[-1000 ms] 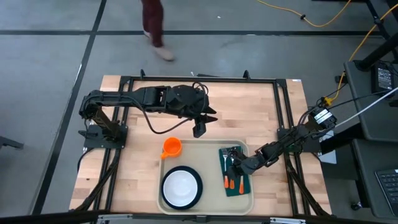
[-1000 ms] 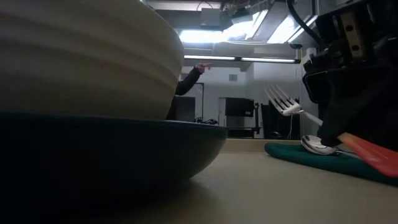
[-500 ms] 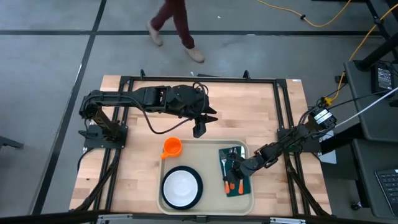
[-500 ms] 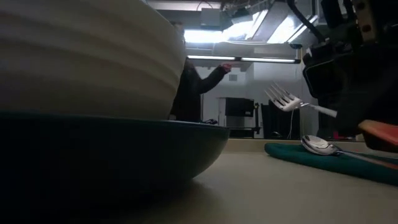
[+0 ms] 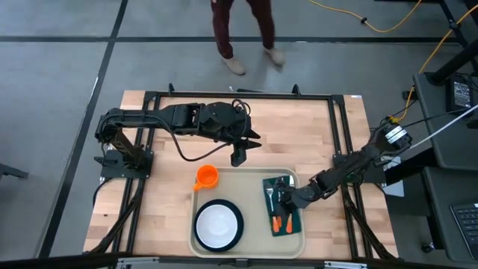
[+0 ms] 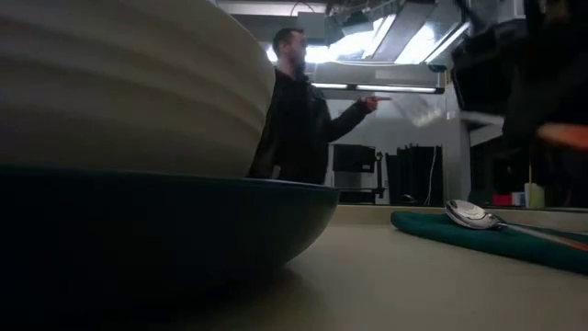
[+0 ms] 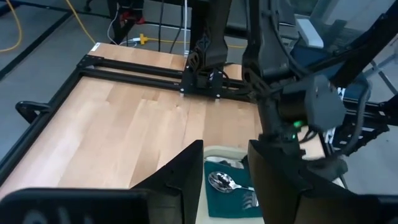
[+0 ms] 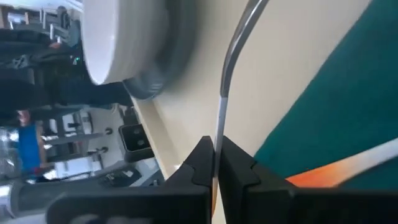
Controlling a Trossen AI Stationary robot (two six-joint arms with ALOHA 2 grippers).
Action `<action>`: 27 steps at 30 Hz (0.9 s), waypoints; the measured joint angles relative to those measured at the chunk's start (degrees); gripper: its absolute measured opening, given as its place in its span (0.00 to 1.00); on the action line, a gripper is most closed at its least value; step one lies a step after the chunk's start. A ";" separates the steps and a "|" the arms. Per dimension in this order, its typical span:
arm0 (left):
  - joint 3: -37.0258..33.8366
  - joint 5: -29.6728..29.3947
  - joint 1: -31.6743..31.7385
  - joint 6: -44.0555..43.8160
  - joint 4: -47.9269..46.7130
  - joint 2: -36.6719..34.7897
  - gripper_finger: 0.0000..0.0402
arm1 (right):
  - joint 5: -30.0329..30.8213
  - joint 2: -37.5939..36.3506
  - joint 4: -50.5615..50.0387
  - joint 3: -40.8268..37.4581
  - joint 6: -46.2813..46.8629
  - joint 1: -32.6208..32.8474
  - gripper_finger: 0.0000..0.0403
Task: Set up tray
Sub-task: Put the orange fork on the green napkin to the left of the orange spoon
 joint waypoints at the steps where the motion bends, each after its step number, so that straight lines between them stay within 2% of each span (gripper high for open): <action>1: 0.00 0.00 0.00 0.00 0.00 0.00 0.30 | 0.43 -1.68 -1.85 0.01 -1.14 -0.03 0.02; 9: 0.02 2.26 -0.29 -0.90 0.48 0.65 0.30 | 9.80 -16.49 -17.25 2.74 -18.50 -1.48 0.02; 14: -0.01 6.43 -0.31 -1.15 2.34 3.07 0.32 | 14.93 -22.89 -19.67 5.38 -29.56 -5.02 0.02; 21: -0.09 15.77 0.39 -3.32 5.99 7.86 0.37 | 16.99 -25.62 -20.74 9.50 -39.93 -9.21 0.02; 27: -0.04 18.49 1.32 -6.57 12.92 11.14 0.41 | 16.77 -25.14 -20.72 11.07 -44.04 -10.48 0.02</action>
